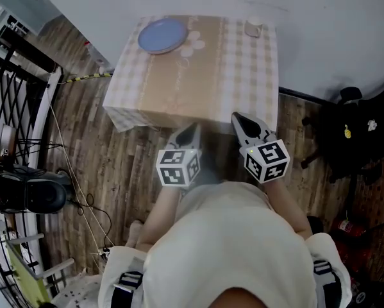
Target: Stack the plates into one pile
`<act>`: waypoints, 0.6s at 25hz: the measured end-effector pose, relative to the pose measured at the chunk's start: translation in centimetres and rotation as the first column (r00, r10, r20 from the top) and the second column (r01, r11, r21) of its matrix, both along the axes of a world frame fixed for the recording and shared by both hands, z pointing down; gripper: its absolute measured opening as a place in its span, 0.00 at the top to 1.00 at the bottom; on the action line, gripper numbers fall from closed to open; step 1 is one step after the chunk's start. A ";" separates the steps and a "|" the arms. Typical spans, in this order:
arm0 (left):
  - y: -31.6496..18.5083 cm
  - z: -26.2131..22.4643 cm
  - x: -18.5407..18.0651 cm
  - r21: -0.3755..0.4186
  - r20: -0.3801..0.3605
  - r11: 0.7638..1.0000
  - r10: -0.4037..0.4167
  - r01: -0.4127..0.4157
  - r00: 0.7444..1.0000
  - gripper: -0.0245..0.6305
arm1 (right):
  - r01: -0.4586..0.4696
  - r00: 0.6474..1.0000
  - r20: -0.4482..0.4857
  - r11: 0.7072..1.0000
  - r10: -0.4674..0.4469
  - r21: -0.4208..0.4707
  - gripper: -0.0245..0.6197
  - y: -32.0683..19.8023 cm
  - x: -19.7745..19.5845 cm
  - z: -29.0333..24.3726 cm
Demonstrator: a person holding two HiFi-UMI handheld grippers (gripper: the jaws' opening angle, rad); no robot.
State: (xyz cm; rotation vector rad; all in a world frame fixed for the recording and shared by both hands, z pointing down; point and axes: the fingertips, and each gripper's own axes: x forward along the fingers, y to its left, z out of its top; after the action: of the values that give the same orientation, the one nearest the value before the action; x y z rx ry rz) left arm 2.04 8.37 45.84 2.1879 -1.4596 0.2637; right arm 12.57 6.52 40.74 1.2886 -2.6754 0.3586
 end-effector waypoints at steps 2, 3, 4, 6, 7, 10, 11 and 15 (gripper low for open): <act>0.0 -0.1 -0.2 0.000 -0.001 1.000 -0.002 0.002 1.000 0.94 | -0.002 1.000 0.000 1.000 0.002 0.001 0.96 -0.1 -0.1 -0.1; -0.1 -0.1 -0.3 0.000 -0.002 1.000 -0.004 0.004 1.000 0.94 | -0.002 1.000 0.001 1.000 0.002 0.001 0.96 -0.1 -0.2 -0.1; -0.1 -0.1 -0.5 0.000 -0.002 1.000 -0.006 0.006 1.000 0.94 | -0.001 1.000 0.003 1.000 0.001 0.001 0.96 -0.2 -0.2 -0.2; -0.2 -0.2 -0.7 0.001 -0.003 1.000 -0.012 0.012 1.000 0.94 | 0.002 1.000 0.008 1.000 -0.002 0.001 0.96 -0.3 -0.4 -0.3; -0.2 -0.2 -0.8 0.003 -0.004 1.000 -0.014 0.014 1.000 0.94 | 0.004 1.000 0.010 1.000 -0.004 0.000 0.96 -0.3 -0.4 -0.3; -0.4 -0.3 -0.9 0.004 -0.005 1.000 -0.021 0.021 1.000 0.94 | 0.008 1.000 0.012 1.000 -0.008 -0.003 0.96 -0.5 -0.5 -0.2; -0.4 -0.2 -1.0 0.004 -0.005 1.000 -0.022 0.022 1.000 0.94 | 0.009 1.000 0.012 1.000 -0.008 -0.003 0.96 -0.6 -0.5 -0.1; -0.6 -0.2 -1.1 0.002 -0.003 1.000 -0.025 0.025 1.000 0.94 | 0.012 1.000 0.014 1.000 -0.012 -0.003 0.96 -0.8 -0.7 -0.2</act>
State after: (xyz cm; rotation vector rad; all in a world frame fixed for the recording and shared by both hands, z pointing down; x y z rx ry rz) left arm 0.90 7.72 45.65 2.1693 -1.4845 0.2508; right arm 11.91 5.68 40.54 1.2737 -2.6921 0.3715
